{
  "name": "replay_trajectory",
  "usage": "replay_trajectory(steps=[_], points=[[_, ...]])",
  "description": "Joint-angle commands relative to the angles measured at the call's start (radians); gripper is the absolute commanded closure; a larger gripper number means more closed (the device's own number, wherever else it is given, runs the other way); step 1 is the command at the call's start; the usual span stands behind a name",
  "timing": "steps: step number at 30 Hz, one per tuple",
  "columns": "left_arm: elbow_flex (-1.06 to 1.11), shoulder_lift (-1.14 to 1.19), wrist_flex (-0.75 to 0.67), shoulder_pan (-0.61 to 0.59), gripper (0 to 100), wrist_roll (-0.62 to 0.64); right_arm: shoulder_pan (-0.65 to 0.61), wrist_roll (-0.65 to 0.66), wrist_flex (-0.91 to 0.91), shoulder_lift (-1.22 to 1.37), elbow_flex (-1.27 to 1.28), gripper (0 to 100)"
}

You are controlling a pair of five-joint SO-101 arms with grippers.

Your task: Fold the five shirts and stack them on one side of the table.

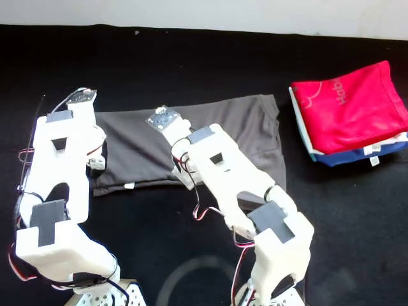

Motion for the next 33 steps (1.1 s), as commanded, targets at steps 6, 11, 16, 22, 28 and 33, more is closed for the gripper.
replay_trajectory(steps=[6, 11, 16, 22, 28, 33], points=[[0.054, -0.033, -0.032, 0.065, 99, 0.003, -0.002, -0.009, 0.019, -0.13, -0.035, 99.1], [0.171, -0.033, -0.147, 0.015, 99, -0.06, 0.054, -0.009, 0.027, -0.32, -0.031, 99.1], [0.203, -0.033, -0.15, -0.053, 99, -0.121, 0.166, -0.003, 0.194, -0.437, -0.03, 99.1], [0.206, -0.033, -0.157, -0.082, 99, -0.118, 0.278, 0.107, 0.398, -0.404, -0.021, 98.8], [0.209, -0.033, -0.157, -0.081, 99, -0.118, 0.282, 0.278, 0.452, -0.334, 0.051, 98.8], [0.217, -0.033, -0.167, -0.081, 99, -0.118, 0.286, 0.347, 0.46, -0.297, 0.102, 96.4]])
